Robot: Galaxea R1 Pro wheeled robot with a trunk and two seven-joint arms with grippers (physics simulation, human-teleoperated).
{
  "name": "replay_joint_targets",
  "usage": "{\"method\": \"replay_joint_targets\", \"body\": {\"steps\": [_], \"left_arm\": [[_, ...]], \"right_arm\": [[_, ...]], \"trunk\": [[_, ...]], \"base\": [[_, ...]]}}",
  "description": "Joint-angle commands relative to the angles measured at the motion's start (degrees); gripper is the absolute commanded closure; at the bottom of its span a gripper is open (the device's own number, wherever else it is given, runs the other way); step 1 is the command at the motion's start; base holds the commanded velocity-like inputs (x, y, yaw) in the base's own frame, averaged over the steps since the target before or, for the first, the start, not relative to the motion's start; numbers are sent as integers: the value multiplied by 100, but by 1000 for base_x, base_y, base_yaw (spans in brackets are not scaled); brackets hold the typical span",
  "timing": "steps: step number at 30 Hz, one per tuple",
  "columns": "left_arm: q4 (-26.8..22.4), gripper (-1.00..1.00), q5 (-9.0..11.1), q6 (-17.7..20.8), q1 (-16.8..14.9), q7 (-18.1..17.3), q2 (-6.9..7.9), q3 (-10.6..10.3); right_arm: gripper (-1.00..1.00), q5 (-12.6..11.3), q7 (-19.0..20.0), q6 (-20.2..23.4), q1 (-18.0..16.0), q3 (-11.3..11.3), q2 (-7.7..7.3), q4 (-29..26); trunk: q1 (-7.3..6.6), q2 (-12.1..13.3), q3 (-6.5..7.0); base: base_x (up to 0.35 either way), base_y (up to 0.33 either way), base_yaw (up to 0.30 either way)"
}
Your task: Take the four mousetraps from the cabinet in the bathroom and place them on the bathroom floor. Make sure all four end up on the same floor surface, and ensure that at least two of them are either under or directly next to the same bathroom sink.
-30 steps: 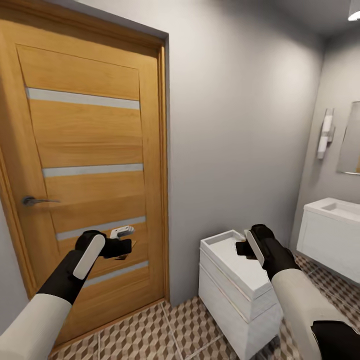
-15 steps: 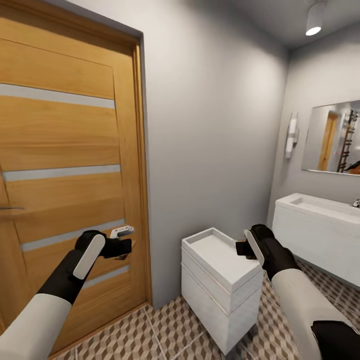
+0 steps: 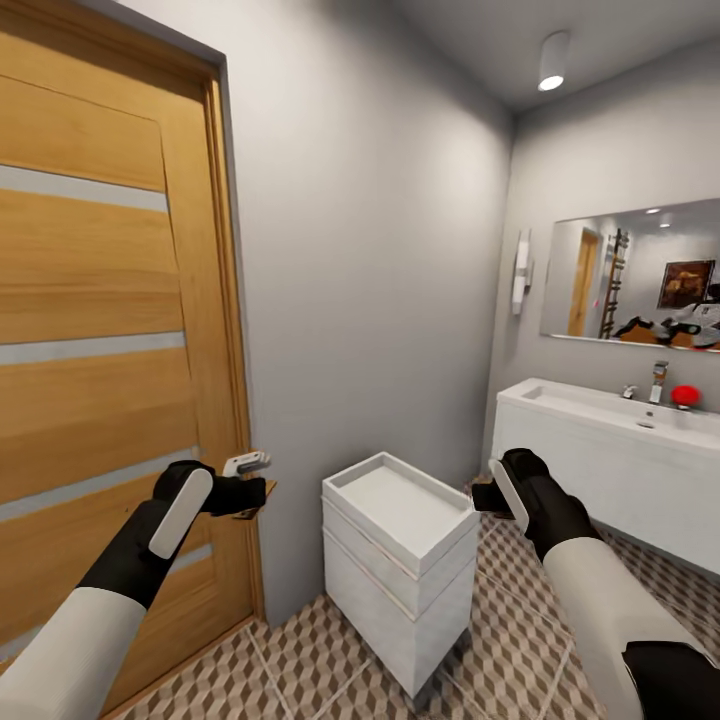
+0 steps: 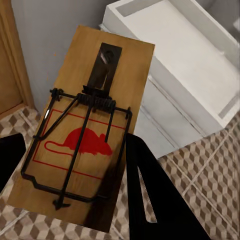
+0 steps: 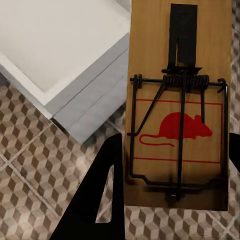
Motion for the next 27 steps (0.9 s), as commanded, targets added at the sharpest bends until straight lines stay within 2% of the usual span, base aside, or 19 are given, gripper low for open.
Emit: {"method": "replay_joint_targets", "body": {"steps": [1, 7, 10, 12, 13, 15, 16, 17, 18, 20, 21, 23, 24, 27], "left_arm": [[-7, 100, 61, 8, -5, 59, -3, -15], [-8, 100, 64, 8, -5, 59, -41, -19], [-6, 100, 64, 8, -5, 59, -118, -85], [-1, 100, 49, 4, -5, 63, -237, -227], [3, 100, 7, 2, -5, 68, -326, -368], [9, 100, -77, 0, -5, 74, -419, -522], [24, 100, -193, -5, -5, 78, -531, -674], [37, 100, -264, -8, -5, 79, -600, -743], [65, 100, -417, -15, -5, 81, -756, -856], [106, 100, -581, -19, -5, 83, -921, -933], [161, 100, -756, -22, -5, 83, -1071, -982], [217, 100, -936, -24, -5, 81, -1194, -1014], [265, 100, -1102, -27, -5, 79, -1279, -1034], [317, 100, -1339, -32, -5, 74, -1366, -1054]], "right_arm": [[100, -41, -45, 18, -4, 3, 0, -4], [100, -41, -45, 18, -4, 3, -5, -4], [100, -41, -47, 18, -4, 3, -8, 3], [100, -39, -46, 18, -4, 3, -9, 27], [100, -36, -47, 18, -4, 3, -9, 49], [100, -35, -46, 18, -4, 3, -9, 65], [100, -34, -46, 18, -4, 3, -9, 75], [100, -31, -46, 18, -4, 3, -9, 79], [100, -32, -45, 18, -4, 3, -9, 84], [100, -30, -45, 18, -4, 3, -10, 87], [100, -29, -45, 18, -4, 3, -10, 89], [100, -28, -45, 18, -4, 3, -10, 91], [100, -29, -45, 18, -4, 3, -10, 92], [100, -28, -45, 18, -4, 3, -10, 92]], "trunk": [[0, -5, -8], [0, -5, -8], [0, -5, -8], [0, -5, -8], [0, -5, -8], [0, -5, -8], [0, -5, -8], [0, -5, -8], [0, -5, -8], [0, -5, -8], [0, -5, -8], [0, -5, -8], [0, -5, -8], [0, -5, -8]], "base": [[0, 0, -297], [0, 0, -297], [0, 0, -297], [0, 0, -297], [0, 0, -297], [0, 0, -297], [0, 0, -297], [0, 0, -297], [0, 0, -297], [0, 0, -297], [0, 0, -297], [0, 0, -297], [0, 0, -297], [0, 0, -297]]}}
